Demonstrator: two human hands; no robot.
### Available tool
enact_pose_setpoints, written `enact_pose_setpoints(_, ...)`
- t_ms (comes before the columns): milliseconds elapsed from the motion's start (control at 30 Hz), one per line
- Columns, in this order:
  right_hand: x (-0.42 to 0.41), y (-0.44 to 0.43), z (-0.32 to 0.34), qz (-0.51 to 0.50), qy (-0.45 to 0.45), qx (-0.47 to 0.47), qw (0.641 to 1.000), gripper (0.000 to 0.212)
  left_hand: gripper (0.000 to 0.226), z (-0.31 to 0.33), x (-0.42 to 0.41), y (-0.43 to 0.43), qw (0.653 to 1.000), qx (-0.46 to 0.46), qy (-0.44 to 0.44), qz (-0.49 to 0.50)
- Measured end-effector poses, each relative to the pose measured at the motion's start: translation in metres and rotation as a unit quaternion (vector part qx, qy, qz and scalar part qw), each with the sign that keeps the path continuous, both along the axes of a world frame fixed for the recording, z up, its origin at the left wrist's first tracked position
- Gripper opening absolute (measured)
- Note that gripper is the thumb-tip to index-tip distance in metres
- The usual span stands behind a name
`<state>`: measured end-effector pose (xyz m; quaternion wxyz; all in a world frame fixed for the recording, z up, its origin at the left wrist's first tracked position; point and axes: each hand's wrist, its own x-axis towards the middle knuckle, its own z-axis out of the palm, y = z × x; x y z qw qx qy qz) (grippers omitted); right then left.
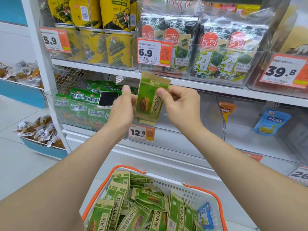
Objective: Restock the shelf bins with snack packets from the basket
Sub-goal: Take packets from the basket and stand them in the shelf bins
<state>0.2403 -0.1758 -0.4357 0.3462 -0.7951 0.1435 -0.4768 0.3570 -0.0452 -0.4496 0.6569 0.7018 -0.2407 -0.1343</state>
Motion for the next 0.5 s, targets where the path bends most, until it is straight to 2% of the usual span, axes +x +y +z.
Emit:
enact_pose_setpoints(67, 0.002, -0.003, -0.002, -0.007, -0.013, -0.024, 1.0, 0.031, 0.039, -0.008, 0.007, 0.002, 0.997, 0.042, -0.065, 0.028)
enact_pose_setpoints(100, 0.004, -0.006, -0.008, -0.009, 0.0, -0.038, 0.999, 0.031, 0.022, -0.013, 0.01, 0.005, 0.988, 0.095, -0.119, 0.029)
enact_pose_setpoints(133, 0.007, -0.009, -0.016, -0.012, 0.018, -0.044, 0.999, 0.032, 0.015, -0.016, 0.012, 0.007, 0.974, 0.152, -0.169, 0.027)
enact_pose_setpoints(233, 0.018, -0.023, -0.037, -0.037, 0.077, -0.026, 0.996, 0.039, 0.024, -0.021, 0.014, 0.01, 0.933, 0.259, -0.251, -0.001)
enact_pose_setpoints(433, 0.04, -0.039, -0.048, -0.014, 0.215, 0.05, 0.975, 0.035, 0.006, -0.021, 0.016, 0.008, 0.866, 0.398, -0.288, -0.092)
enact_pose_setpoints(500, 0.047, -0.043, -0.052, -0.011, 0.236, 0.07, 0.969, 0.033, 0.014, -0.023, 0.017, 0.005, 0.846, 0.428, -0.292, -0.123)
